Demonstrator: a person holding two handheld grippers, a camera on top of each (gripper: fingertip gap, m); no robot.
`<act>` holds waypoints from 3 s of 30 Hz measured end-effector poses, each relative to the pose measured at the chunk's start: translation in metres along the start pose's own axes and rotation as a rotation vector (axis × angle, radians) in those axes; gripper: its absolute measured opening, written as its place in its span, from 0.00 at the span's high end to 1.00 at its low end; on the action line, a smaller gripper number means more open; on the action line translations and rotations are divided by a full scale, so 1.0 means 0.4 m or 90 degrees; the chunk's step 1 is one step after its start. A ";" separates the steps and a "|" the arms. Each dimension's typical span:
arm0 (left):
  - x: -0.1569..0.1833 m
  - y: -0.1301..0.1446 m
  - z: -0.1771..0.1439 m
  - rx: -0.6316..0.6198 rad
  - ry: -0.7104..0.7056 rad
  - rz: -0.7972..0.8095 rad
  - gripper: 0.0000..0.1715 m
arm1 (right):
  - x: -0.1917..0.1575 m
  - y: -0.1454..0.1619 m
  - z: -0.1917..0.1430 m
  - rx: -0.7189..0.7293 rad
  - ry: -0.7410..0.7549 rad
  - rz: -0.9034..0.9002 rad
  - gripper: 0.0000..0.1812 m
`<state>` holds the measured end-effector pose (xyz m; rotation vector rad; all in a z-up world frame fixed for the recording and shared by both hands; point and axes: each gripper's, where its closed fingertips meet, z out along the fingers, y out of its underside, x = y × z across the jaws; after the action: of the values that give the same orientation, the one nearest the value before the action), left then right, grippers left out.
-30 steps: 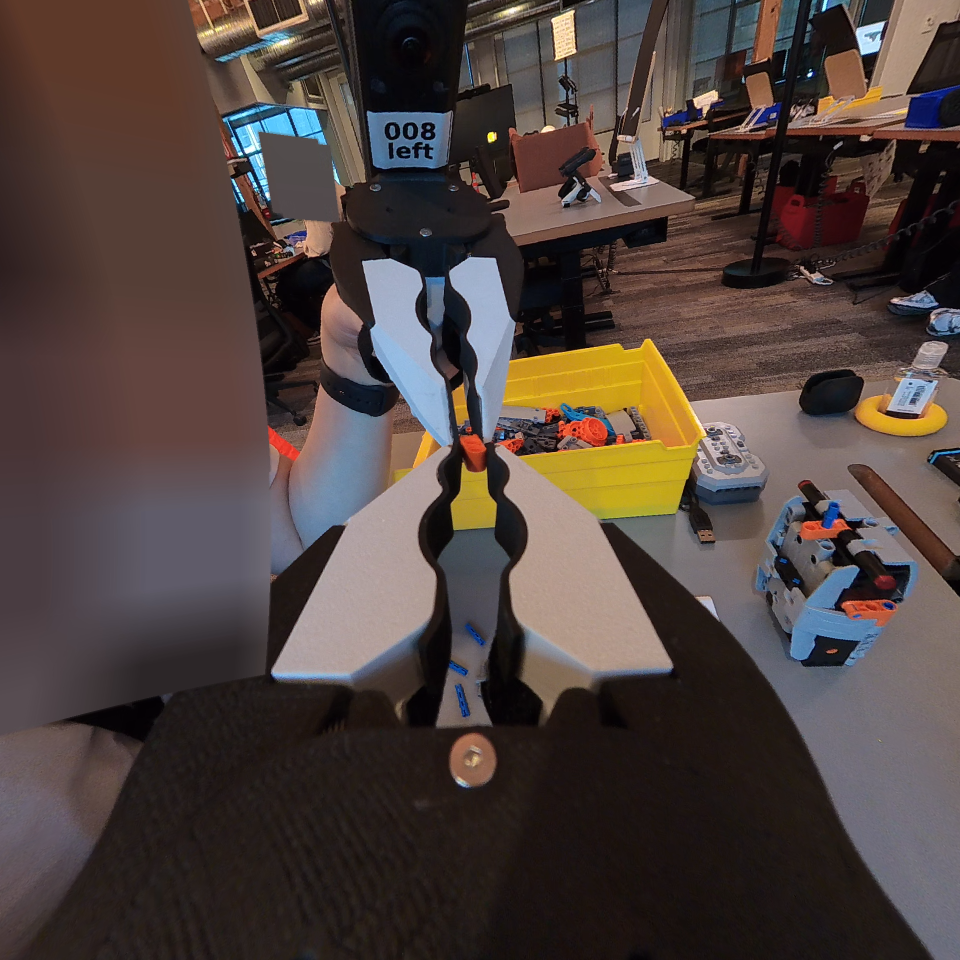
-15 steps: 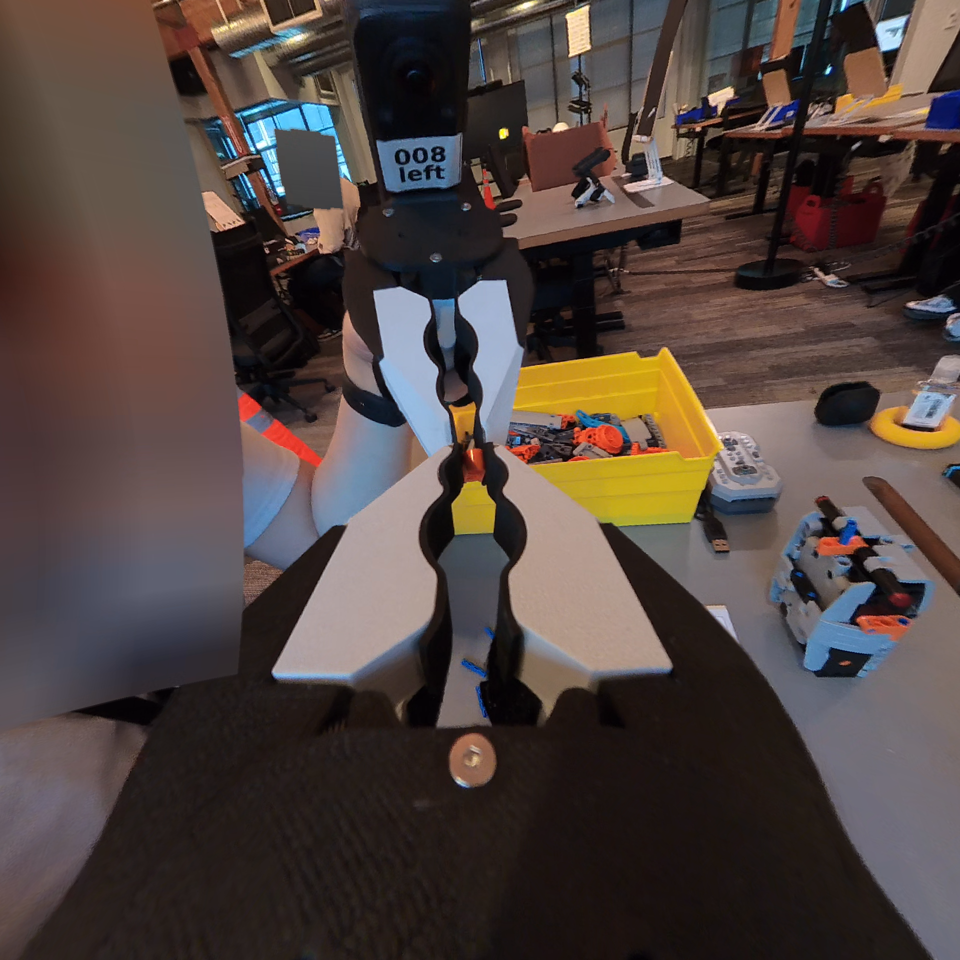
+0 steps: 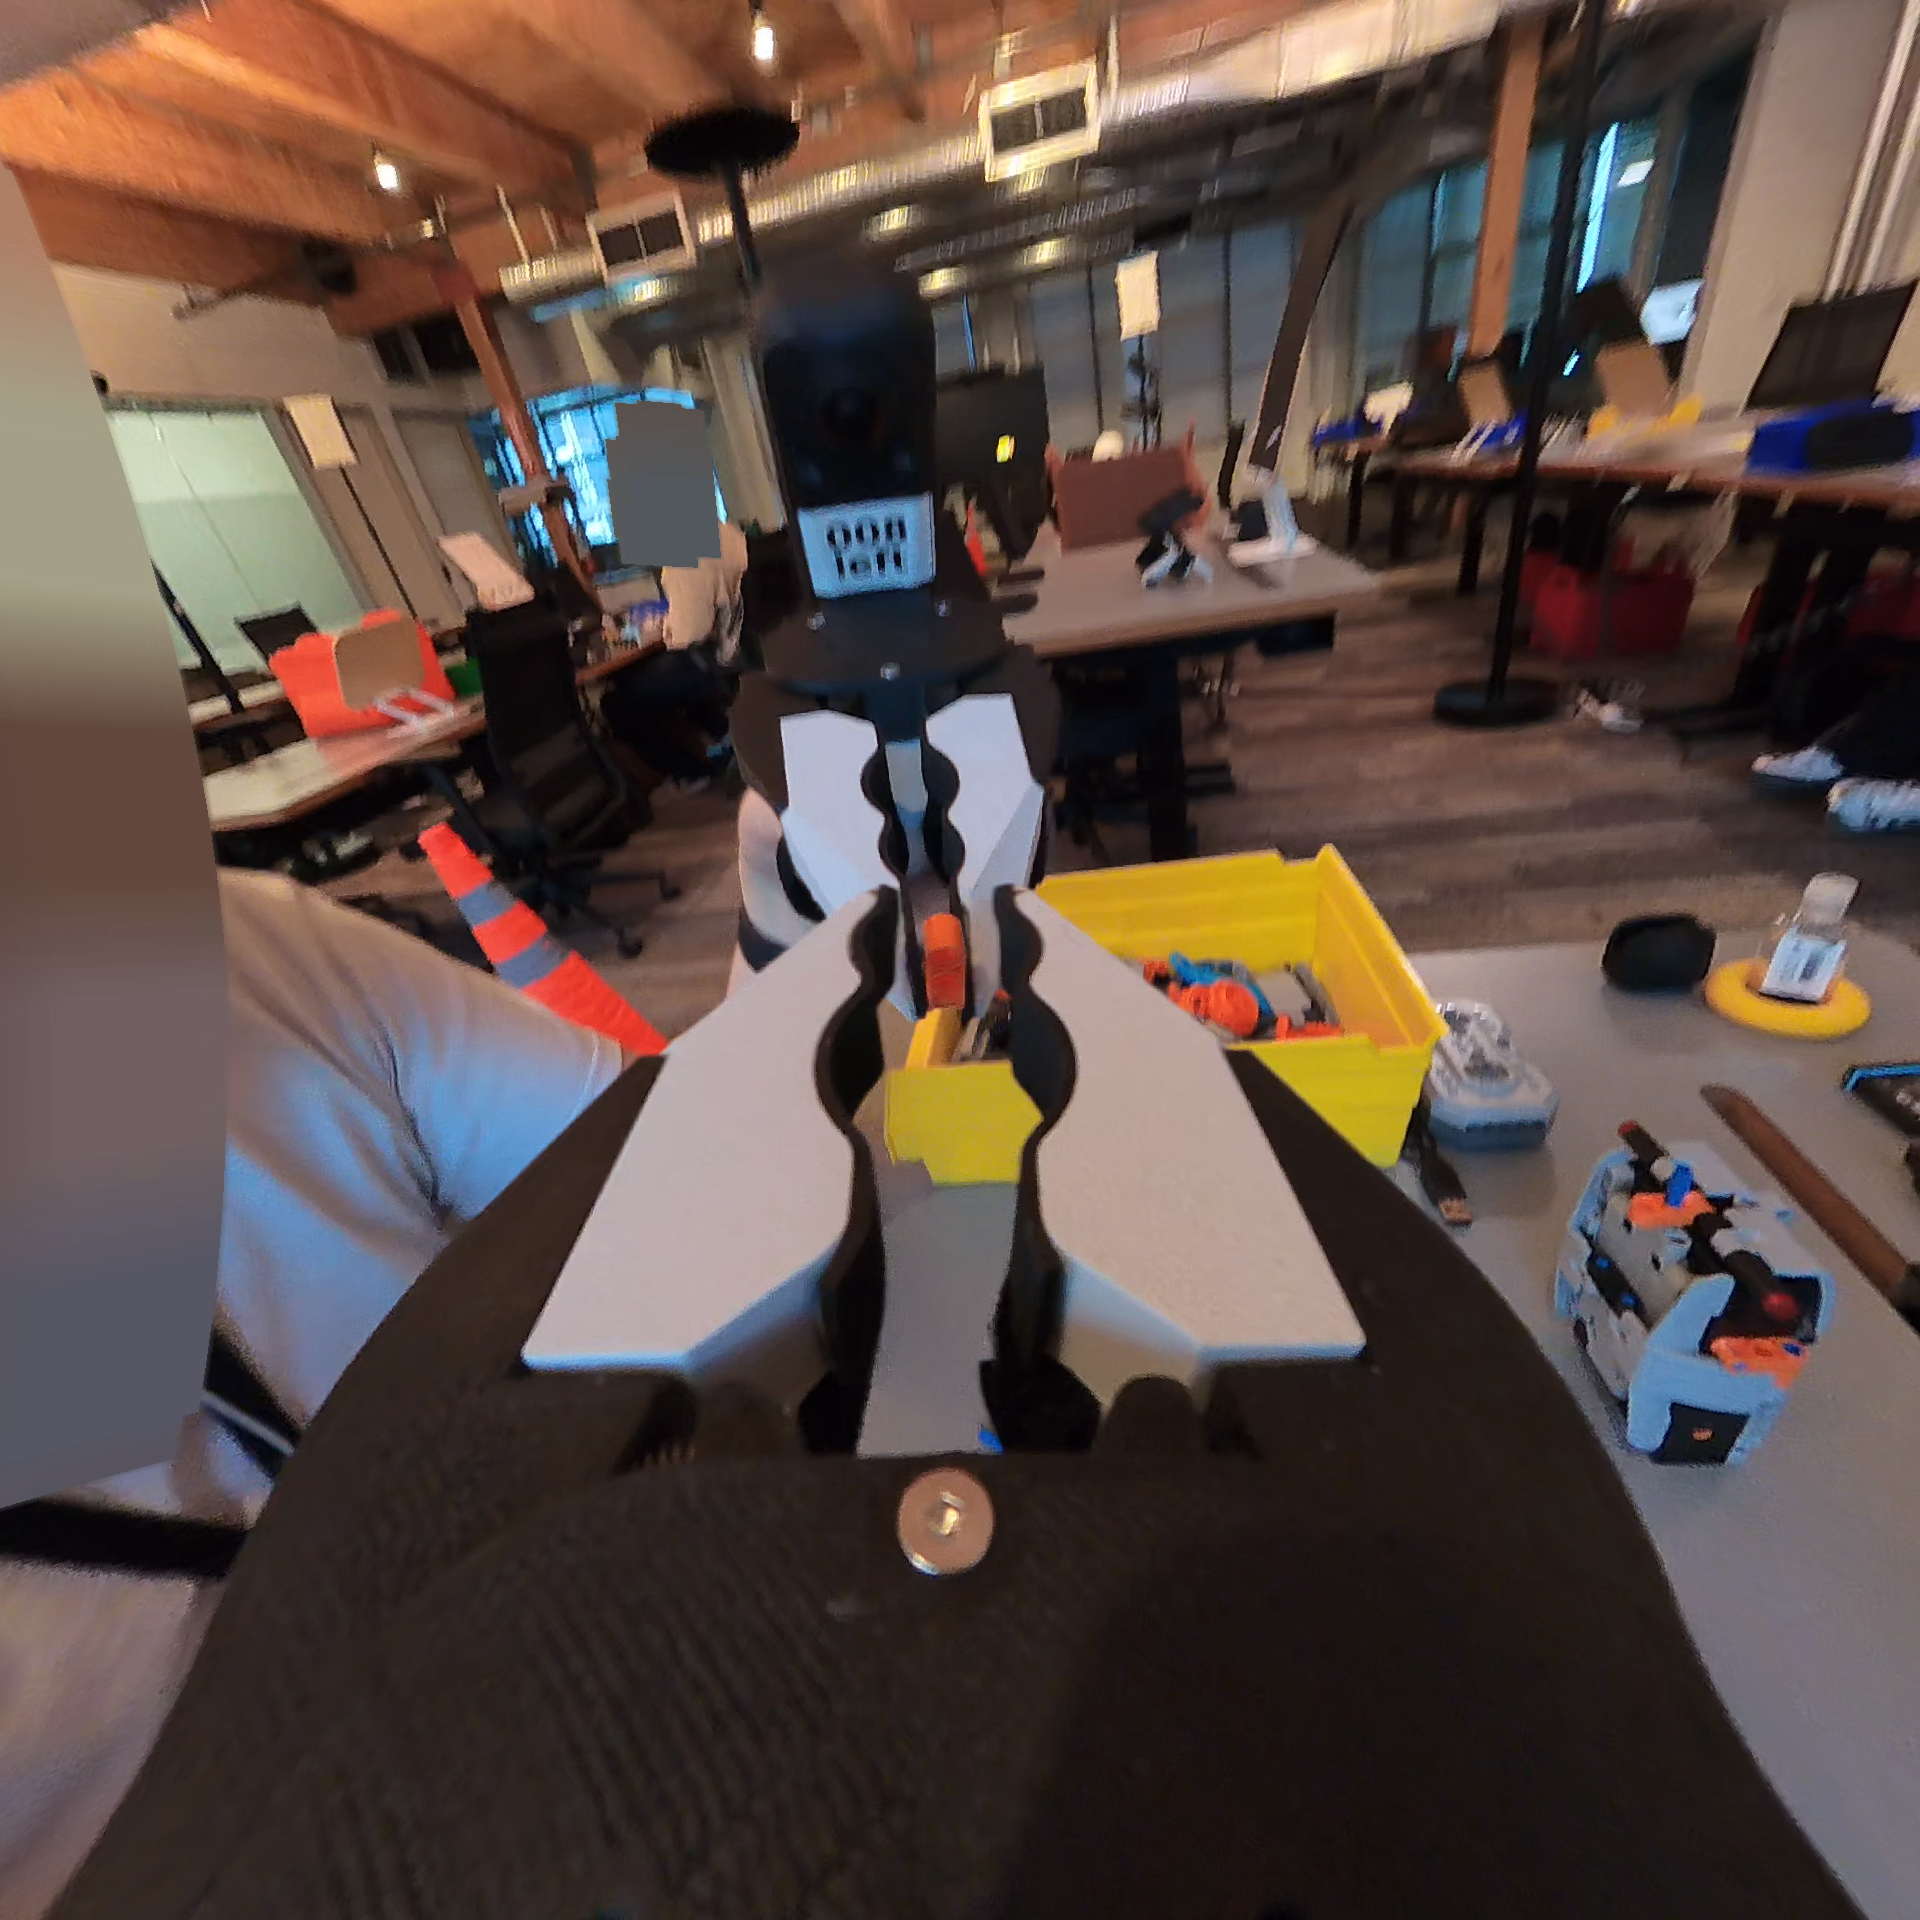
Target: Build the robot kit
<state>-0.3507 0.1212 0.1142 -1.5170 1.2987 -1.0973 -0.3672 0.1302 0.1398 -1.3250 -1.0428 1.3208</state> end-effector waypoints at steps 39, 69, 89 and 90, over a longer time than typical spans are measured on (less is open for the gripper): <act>-0.091 0.230 0.067 0.194 -0.179 0.053 0.97 | 0.075 0.230 -0.021 -0.088 0.000 0.005 0.91; -0.215 0.323 0.062 0.146 -0.304 0.036 0.97 | 0.238 0.341 -0.103 -0.092 0.148 -0.100 1.00; -0.300 0.360 -0.009 0.093 -0.453 -0.009 0.97 | 0.264 0.520 -0.094 -0.247 0.139 -0.112 1.00; -0.301 0.359 -0.012 0.096 -0.454 -0.010 0.97 | 0.267 0.531 -0.095 -0.259 0.141 -0.118 1.00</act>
<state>-0.4026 0.2239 -0.0335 -1.5933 0.6935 -0.5515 -0.3357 0.1956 -0.0895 -1.5880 -1.2861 0.8281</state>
